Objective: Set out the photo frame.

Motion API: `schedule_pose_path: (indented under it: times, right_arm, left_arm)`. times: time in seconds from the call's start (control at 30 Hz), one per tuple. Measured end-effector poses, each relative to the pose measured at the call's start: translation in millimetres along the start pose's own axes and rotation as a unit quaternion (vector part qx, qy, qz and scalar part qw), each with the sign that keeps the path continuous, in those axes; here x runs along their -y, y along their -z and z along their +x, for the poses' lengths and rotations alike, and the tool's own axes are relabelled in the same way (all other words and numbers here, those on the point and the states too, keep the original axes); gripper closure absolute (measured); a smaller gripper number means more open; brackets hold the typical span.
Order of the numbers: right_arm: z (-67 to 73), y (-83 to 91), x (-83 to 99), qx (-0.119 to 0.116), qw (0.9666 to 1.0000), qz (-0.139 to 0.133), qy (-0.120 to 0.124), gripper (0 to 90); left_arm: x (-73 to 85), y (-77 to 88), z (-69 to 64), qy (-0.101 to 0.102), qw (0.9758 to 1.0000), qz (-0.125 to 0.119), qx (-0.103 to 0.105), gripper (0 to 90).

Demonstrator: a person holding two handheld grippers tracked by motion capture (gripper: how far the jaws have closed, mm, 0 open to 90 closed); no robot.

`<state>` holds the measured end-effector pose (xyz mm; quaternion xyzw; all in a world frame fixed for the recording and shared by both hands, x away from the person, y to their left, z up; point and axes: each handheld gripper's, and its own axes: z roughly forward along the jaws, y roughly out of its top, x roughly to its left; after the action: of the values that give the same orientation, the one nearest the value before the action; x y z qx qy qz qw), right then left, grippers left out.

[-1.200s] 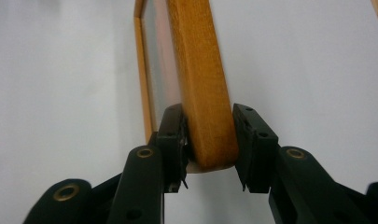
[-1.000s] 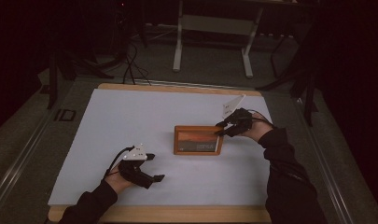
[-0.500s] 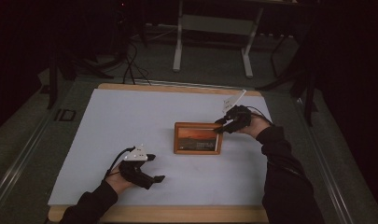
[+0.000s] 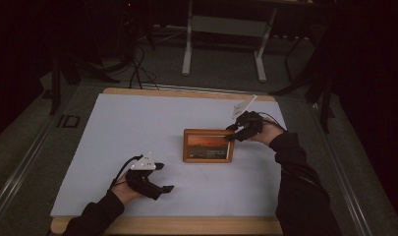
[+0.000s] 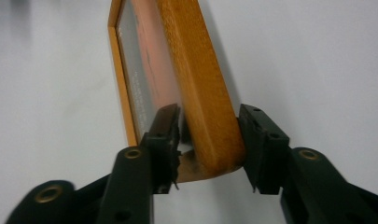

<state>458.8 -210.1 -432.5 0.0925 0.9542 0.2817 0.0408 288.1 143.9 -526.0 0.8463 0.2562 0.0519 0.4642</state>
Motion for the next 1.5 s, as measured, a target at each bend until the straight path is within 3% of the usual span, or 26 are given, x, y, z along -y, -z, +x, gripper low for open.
schedule_pose_path:
  times: [0.1,0.3,0.4,0.57,0.6,0.63,0.9,1.2,1.4,1.43,1.5]
  right_arm:
    - [1.6,3.0,-2.3,0.011,0.9999,-0.006,-0.009,47.5]
    - [6.7,15.3,-7.5,0.016,0.9988,-0.036,-0.029,39.0]
    - [13.6,18.7,-8.8,0.031,0.9981,-0.043,-0.03,32.9]
    - [23.8,26.3,-9.2,0.042,0.9952,-0.067,-0.057,29.5]
    - [23.8,26.3,-9.2,0.042,0.9952,-0.067,-0.057,26.1]
    - [32.0,33.2,-7.9,0.026,0.9919,-0.1,-0.073,14.6]
    - [56.1,33.2,-5.7,0.033,0.992,-0.105,-0.062,13.4]
    - [86.3,36.0,6.5,0.035,0.9856,-0.145,-0.08,14.0]
    - [100.5,33.2,14.3,0.042,0.9845,-0.152,-0.077,14.1]
    - [111.0,28.4,21.2,0.04,0.983,-0.162,-0.078,14.1]
    - [116.9,23.7,24.7,0.044,0.9827,-0.163,-0.076,14.1]
  left_arm:
    - [0.1,0.1,-0.2,0.0,1.0,0.0,0.0,9.1]
    - [0.1,0.4,-0.7,-0.001,1.0,-0.001,0.0,9.1]
    - [-0.1,1.0,-0.9,0.0,1.0,-0.002,0.0,9.1]
    - [-0.2,1.1,-0.9,-0.001,1.0,-0.003,-0.001,9.1]
    - [0.0,0.6,-1.3,-0.003,1.0,-0.002,-0.001,9.1]
    - [0.0,0.4,-1.5,-0.004,1.0,-0.001,-0.001,9.1]
    - [0.1,0.1,-2.3,-0.005,1.0,0.001,0.0,9.1]
    - [0.0,0.6,-3.3,-0.007,1.0,0.001,0.001,9.1]
    - [0.1,0.7,-3.5,-0.007,1.0,0.0,0.0,9.1]
    - [0.1,1.0,-3.5,-0.008,1.0,-0.001,0.0,9.1]
    - [0.1,0.9,-3.4,-0.008,1.0,-0.001,0.0,9.1]
